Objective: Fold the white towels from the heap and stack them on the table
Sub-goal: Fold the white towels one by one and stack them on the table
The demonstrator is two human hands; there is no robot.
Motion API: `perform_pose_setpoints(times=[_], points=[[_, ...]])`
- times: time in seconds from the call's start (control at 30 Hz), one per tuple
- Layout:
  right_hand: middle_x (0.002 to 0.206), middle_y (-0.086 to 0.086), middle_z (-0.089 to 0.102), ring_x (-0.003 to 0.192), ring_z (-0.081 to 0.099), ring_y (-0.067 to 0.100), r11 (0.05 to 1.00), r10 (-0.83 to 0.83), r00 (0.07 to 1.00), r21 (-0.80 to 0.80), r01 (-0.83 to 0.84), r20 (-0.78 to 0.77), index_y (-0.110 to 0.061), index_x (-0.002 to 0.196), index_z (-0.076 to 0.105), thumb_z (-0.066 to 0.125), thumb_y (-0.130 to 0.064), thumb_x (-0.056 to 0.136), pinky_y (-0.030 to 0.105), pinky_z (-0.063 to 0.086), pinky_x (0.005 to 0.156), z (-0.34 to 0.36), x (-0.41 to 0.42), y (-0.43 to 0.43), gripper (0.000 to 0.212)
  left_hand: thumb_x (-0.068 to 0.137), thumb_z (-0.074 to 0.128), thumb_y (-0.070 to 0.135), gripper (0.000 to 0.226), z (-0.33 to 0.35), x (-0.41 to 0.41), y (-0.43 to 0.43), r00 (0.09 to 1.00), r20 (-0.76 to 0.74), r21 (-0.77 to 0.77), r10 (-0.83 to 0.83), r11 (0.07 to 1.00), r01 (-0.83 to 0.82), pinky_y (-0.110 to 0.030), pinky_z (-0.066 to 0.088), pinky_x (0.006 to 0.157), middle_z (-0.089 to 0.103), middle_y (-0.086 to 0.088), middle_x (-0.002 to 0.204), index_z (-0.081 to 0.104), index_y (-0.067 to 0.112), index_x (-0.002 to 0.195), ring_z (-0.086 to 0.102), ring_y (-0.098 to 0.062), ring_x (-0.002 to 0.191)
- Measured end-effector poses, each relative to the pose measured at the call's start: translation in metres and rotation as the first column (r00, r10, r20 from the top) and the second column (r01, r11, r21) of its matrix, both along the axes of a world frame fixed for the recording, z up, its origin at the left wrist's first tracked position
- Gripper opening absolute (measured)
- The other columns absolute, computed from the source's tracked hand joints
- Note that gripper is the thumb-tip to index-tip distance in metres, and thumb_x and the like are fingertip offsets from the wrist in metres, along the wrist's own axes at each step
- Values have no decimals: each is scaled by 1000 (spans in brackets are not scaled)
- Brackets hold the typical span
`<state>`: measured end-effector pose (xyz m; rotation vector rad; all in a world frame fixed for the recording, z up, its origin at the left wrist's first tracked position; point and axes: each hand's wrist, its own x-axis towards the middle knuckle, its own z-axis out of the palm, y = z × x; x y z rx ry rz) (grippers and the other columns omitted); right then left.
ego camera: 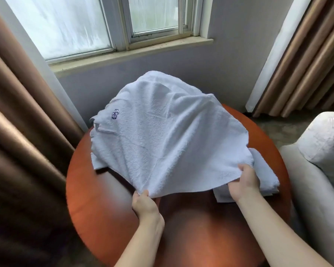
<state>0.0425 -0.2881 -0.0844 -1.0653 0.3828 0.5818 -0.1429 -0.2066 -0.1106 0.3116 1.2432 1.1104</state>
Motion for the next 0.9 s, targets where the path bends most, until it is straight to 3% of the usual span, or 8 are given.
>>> perform_pose_setpoints(times=[0.13, 0.27, 0.4, 0.53, 0.67, 0.73, 0.8, 0.9], points=[[118, 11, 62, 97, 62, 27, 997, -81, 996, 1, 81, 25, -12, 128, 53, 41, 1, 93, 41, 50, 78, 2, -27, -1, 39, 93, 40, -6, 32, -11, -22, -23, 995, -4, -66, -99, 993, 99, -50, 46, 101, 67, -3, 95, 62, 17, 93, 62, -26, 94], [110, 6, 65, 86, 65, 20, 984, -151, 984, -82, 159, 95, -14, 122, 56, 43, 2, 91, 31, 52, 66, -1, -50, -10, 37, 89, 43, -6, 25, -19, -43, -24, 992, -11, -104, -124, 987, 122, -47, 48, 98, 65, -5, 88, 61, 11, 93, 61, -22, 81], [119, 9, 64, 99, 64, 27, 945, -241, 964, -200, 259, 110, -8, 124, 58, 45, 2, 86, 38, 53, 84, -15, -59, -24, 41, 86, 43, -5, 20, -24, -61, -14, 987, -71, -125, -143, 983, 133, -38, 50, 81, 59, -6, 82, 55, 9, 79, 55, -19, 69], [118, 10, 61, 96, 60, 25, 914, -287, 949, -261, 312, 129, -7, 131, 54, 45, 1, 88, 32, 48, 80, -14, -74, -35, 45, 90, 45, -2, 18, -35, -73, -3, 970, -114, -150, -214, 969, 196, -29, 46, 63, 52, -6, 77, 50, 11, 78, 49, -16, 64], [109, -5, 59, 101, 57, 15, 925, -217, 920, -231, 301, 328, -14, 127, 55, 49, -1, 89, 21, 44, 77, 10, -93, -28, 41, 84, 59, 3, 21, -42, -81, 6, 847, -453, 35, -279, 943, 330, -28, 40, 60, 45, -4, 71, 43, 16, 81, 43, -23, 64], [97, -9, 62, 94, 59, 13, 962, -90, 905, -199, 187, 416, -21, 103, 62, 53, -2, 87, 23, 46, 75, 21, -102, -18, 26, 73, 60, 2, 23, -27, -80, 1, 738, -575, 267, -353, 772, 577, -21, 37, 59, 43, 2, 69, 46, 20, 80, 44, -14, 66], [87, -4, 63, 86, 59, 16, 970, 55, 859, -232, 75, 510, -21, 84, 60, 59, -11, 79, 32, 47, 74, 30, -111, -6, 11, 62, 57, 12, 38, -8, -71, -3, 552, -695, 392, -460, 401, 828, -12, 38, 74, 52, 9, 85, 52, 32, 94, 49, 4, 79], [72, -5, 54, 71, 52, 10, 951, 231, 729, -308, -30, 644, -15, 73, 55, 68, -17, 76, 31, 46, 67, 41, -122, 8, 12, 65, 62, 21, 75, 13, -47, 3, 310, -874, 376, -374, -115, 920, -6, 23, 103, 41, 22, 133, 36, 35, 134, 34, 9, 123]])
